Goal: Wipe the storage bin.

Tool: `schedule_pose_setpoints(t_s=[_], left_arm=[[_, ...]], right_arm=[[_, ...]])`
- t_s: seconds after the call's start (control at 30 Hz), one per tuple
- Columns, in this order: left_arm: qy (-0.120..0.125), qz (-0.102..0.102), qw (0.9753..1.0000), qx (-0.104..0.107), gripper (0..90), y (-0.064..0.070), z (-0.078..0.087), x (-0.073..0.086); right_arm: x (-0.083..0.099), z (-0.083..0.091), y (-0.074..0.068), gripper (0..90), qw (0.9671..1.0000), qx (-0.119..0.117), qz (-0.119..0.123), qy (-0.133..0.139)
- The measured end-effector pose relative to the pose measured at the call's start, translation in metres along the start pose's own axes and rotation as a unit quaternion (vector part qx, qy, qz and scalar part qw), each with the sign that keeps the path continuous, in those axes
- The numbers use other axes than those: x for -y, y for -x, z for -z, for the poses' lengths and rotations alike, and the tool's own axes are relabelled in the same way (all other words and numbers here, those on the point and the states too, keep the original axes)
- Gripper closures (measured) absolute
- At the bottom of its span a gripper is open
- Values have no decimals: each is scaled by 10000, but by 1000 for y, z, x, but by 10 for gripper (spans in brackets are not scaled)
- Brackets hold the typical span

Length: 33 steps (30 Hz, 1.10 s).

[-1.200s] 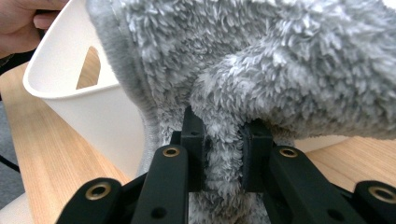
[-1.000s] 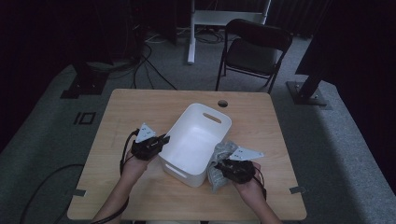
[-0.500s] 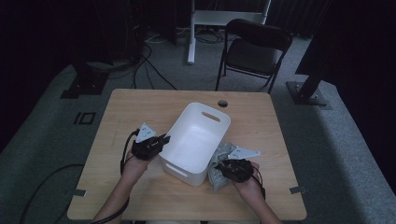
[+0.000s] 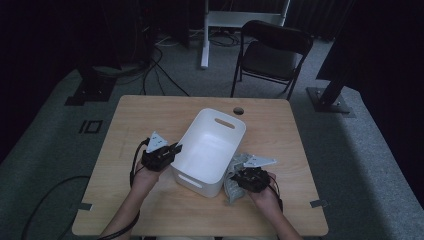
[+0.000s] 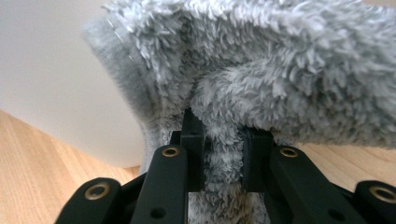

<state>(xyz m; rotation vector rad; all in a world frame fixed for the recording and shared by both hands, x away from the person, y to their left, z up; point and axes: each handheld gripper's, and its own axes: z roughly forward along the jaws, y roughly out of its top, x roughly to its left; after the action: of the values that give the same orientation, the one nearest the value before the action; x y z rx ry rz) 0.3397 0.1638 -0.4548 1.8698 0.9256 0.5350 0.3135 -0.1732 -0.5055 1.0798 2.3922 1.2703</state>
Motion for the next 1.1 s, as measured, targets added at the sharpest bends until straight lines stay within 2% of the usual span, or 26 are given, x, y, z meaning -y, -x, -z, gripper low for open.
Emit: schedule_pose_setpoints(t_s=[0.07, 0.17, 0.33, 0.53, 0.63, 0.73, 0.87, 0.93, 1.0, 1.1], left_arm=[[-1, -11, 10000, 28, 820, -1, 0, 0], [8, 85, 9999, 83, 810, -3, -1, 0], [-5, 53, 10000, -20, 811, -1, -1, -1], [31, 142, 9998, -157, 814, 0, -1, 0], [32, 164, 9997, -164, 815, -1, -1, 0], [33, 179, 9997, -171, 816, -1, -1, 0], [40, 205, 9996, -188, 817, 0, -1, 0], [43, 215, 9996, -188, 818, -1, -1, 0], [41, 207, 9996, -185, 818, 0, -1, 0], [54, 210, 9996, -156, 819, 0, -1, 0]], right_arm=[[1, -3, 2, 754, 10000, 14, -25, -57], [3, -8, 5, 754, 9999, 48, -72, -140], [7, -18, 9, 754, 9993, 157, -36, -326], [6, -13, 13, 757, 9993, 37, -179, -331], [4, -5, 12, 758, 9996, -37, -173, -206], [-2, 12, 8, 757, 9997, -167, -187, 59], [-12, 37, -5, 757, 9979, -383, -81, 507], [-15, 43, -11, 757, 9970, -447, 3, 626], [-17, 45, -18, 757, 9967, -483, 75, 651], [-17, 40, -24, 757, 9973, -390, 147, 608]])
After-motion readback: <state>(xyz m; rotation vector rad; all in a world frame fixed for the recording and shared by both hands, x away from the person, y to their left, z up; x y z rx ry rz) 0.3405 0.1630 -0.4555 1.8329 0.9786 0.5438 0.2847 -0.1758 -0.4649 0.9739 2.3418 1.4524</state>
